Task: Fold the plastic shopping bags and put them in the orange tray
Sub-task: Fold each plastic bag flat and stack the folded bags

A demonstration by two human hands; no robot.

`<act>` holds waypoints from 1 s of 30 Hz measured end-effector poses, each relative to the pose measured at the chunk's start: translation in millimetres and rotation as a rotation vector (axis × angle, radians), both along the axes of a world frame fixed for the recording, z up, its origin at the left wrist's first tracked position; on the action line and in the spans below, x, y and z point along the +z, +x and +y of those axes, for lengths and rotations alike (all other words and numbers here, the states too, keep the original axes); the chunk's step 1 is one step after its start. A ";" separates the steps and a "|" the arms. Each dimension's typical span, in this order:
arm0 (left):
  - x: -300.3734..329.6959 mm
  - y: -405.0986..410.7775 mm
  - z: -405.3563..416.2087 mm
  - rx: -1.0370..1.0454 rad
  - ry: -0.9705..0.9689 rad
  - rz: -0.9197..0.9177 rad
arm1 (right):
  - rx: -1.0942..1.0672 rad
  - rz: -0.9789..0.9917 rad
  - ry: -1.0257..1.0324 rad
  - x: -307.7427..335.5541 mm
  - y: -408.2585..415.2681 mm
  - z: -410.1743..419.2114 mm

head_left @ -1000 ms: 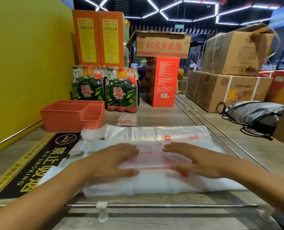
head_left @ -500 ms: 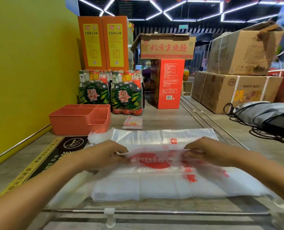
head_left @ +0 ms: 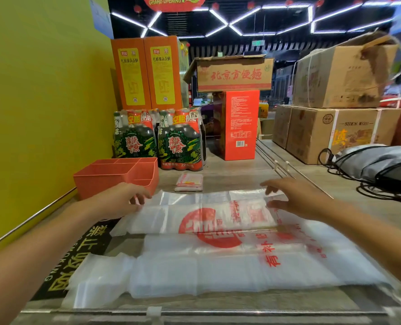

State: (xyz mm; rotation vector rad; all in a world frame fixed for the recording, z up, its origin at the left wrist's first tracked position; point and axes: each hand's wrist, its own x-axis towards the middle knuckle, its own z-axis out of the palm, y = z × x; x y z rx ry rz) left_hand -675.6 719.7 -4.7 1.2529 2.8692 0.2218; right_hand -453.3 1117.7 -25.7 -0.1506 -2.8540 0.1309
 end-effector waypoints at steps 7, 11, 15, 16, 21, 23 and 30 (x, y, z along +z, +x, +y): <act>-9.0 39.1 33.8 -0.231 0.044 0.327 | 0.115 0.107 0.300 -25.3 -14.9 -30.0; -23.0 79.8 65.6 -0.362 -0.050 0.135 | 0.213 0.160 0.246 -33.8 -23.2 -60.7; -53.2 93.4 82.3 -0.419 -0.084 -0.057 | 0.320 -0.095 0.044 -40.0 -28.0 -116.0; -57.8 93.9 83.0 -0.430 -0.046 -0.110 | 0.338 -0.173 -0.007 -43.6 -27.3 -125.2; -66.5 90.4 82.2 -0.349 -0.126 -0.215 | 0.213 -0.418 -0.161 -47.3 -20.3 -130.3; -68.8 88.2 82.4 -0.317 -0.178 -0.220 | 0.141 -0.487 -0.122 -45.3 -18.9 -121.2; -71.4 87.4 79.1 -0.325 -0.122 -0.329 | -0.056 -0.584 -0.057 -40.9 21.1 -45.8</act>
